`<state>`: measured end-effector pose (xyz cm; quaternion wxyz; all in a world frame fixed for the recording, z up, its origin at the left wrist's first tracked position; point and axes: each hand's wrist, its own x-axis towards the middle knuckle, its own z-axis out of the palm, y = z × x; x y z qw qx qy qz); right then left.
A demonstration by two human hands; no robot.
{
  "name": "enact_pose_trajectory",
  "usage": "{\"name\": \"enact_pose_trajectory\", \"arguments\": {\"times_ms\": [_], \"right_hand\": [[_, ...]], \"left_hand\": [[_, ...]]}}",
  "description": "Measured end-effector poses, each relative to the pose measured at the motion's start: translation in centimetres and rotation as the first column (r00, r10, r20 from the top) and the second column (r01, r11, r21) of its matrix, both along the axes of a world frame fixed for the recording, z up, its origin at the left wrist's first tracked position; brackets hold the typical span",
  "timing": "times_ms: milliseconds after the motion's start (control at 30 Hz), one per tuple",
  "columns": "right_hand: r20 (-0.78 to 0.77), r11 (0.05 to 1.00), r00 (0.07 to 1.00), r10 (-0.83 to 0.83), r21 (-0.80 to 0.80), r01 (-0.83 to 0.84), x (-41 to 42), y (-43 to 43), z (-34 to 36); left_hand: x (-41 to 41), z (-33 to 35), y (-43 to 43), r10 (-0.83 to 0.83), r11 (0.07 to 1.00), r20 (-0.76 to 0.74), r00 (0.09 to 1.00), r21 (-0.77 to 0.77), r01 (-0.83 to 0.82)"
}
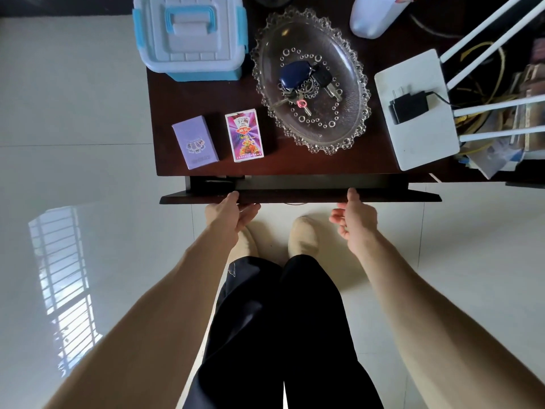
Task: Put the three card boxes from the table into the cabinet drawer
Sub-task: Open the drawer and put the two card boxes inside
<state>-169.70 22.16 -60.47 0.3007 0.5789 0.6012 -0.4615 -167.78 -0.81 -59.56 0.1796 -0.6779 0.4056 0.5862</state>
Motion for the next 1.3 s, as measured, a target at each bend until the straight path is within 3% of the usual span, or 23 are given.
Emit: {"name": "enact_pose_trajectory", "arguments": {"times_ms": [167, 500, 667, 1300], "right_hand": [[0.101, 0.999, 0.995, 0.029, -0.026, -0.026, -1.0, 0.6, 0.0], [0.135, 0.999, 0.991, 0.01, -0.049, -0.004, 0.0, 0.8, 0.4], [0.153, 0.999, 0.988, 0.021, -0.047, -0.014, 1.4, 1.2, 0.7], [0.312, 0.993, 0.949, -0.041, -0.096, 0.074, 7.1, 2.8, 0.8]], "left_hand": [[-0.6, 0.4, 0.4, -0.044, 0.995, 0.013, 0.999, -0.088, 0.045], [0.0, 0.8, 0.3, -0.056, 0.995, 0.056, 0.997, -0.082, 0.06], [1.6, 0.6, 0.5, -0.066, 0.998, 0.05, 0.997, 0.0, 0.066], [7.8, 0.0, 0.8, -0.05, 0.998, 0.163, 0.985, 0.036, 0.045]]}}
